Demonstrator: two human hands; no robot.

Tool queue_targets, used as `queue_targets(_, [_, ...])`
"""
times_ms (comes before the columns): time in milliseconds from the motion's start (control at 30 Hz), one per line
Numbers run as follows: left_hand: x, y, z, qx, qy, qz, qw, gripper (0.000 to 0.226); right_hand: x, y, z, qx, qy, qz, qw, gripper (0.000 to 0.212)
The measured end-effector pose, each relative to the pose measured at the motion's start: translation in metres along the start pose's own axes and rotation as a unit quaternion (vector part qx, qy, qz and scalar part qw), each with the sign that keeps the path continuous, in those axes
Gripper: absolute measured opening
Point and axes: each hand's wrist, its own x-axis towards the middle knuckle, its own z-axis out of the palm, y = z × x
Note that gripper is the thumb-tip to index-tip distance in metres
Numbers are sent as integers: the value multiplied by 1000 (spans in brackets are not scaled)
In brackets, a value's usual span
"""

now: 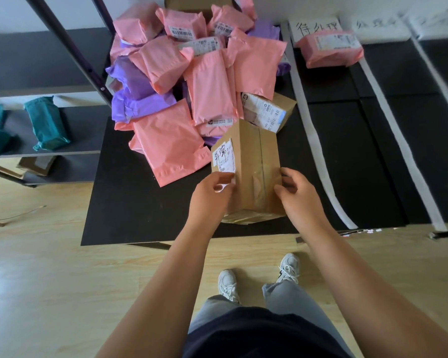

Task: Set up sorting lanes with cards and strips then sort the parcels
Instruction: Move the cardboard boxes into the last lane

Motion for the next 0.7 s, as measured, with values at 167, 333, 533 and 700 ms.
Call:
queue_targets(167, [2, -6, 16, 19, 2, 12, 1000, 39, -3, -2, -12, -42, 66, -46, 996, 42])
queue_targets(333, [10, -15, 21, 70, 13, -49, 996, 66, 1, -3, -21, -4, 64, -26, 998, 36])
queue_targets(533, [13, -13, 38, 20, -76, -60, 995, 48, 10, 21, -33, -56, 61, 8, 997, 37])
queue_targets(700, [16, -17, 40, -59, -88, -107, 989, 56, 11, 35, -32, -29, 54, 30, 998, 40])
